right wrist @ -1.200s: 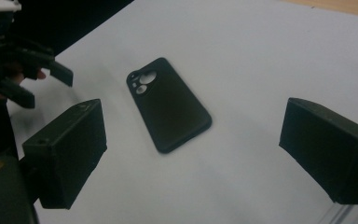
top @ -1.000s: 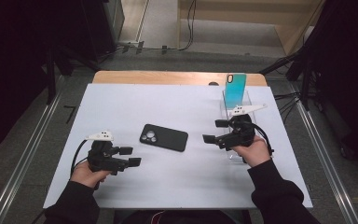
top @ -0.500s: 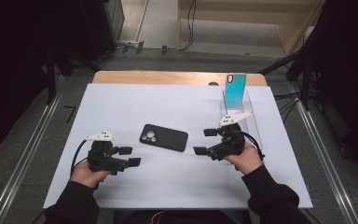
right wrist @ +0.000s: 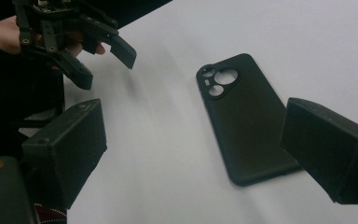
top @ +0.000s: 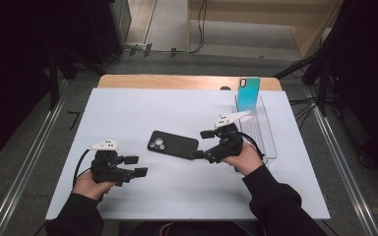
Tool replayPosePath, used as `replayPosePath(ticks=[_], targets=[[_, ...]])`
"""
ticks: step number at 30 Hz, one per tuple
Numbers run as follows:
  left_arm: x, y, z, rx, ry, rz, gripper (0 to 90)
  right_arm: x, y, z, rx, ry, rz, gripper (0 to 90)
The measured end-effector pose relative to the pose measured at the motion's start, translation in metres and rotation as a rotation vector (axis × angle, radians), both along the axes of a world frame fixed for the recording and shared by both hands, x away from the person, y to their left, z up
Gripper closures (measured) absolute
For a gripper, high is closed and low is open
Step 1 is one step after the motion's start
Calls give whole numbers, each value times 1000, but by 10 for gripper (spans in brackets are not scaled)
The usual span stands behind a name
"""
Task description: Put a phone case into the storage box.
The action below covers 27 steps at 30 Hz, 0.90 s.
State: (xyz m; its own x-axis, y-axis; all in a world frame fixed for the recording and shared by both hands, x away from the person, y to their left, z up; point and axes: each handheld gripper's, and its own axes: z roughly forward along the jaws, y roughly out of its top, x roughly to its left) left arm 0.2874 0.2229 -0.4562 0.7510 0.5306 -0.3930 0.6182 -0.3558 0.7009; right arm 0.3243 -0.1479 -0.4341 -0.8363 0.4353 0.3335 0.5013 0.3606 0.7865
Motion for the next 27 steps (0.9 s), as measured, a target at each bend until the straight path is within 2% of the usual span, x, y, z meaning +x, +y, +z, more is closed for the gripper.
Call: replayPosePath(ticks=[8, 13, 18, 27], targets=[[-1, 2, 0, -3, 1, 3, 289, 15, 14, -1, -23, -12, 19, 56], [-1, 2, 0, -2, 4, 0, 289, 24, 17, -2, -50, -58, 26, 57], [-1, 0, -1, -1, 2, -2, 289, 34, 25, -6, -76, -51, 38, 57], [-1, 0, -1, -3, 3, -6, 289, 48, 37, -12, -77, -49, 45, 57]])
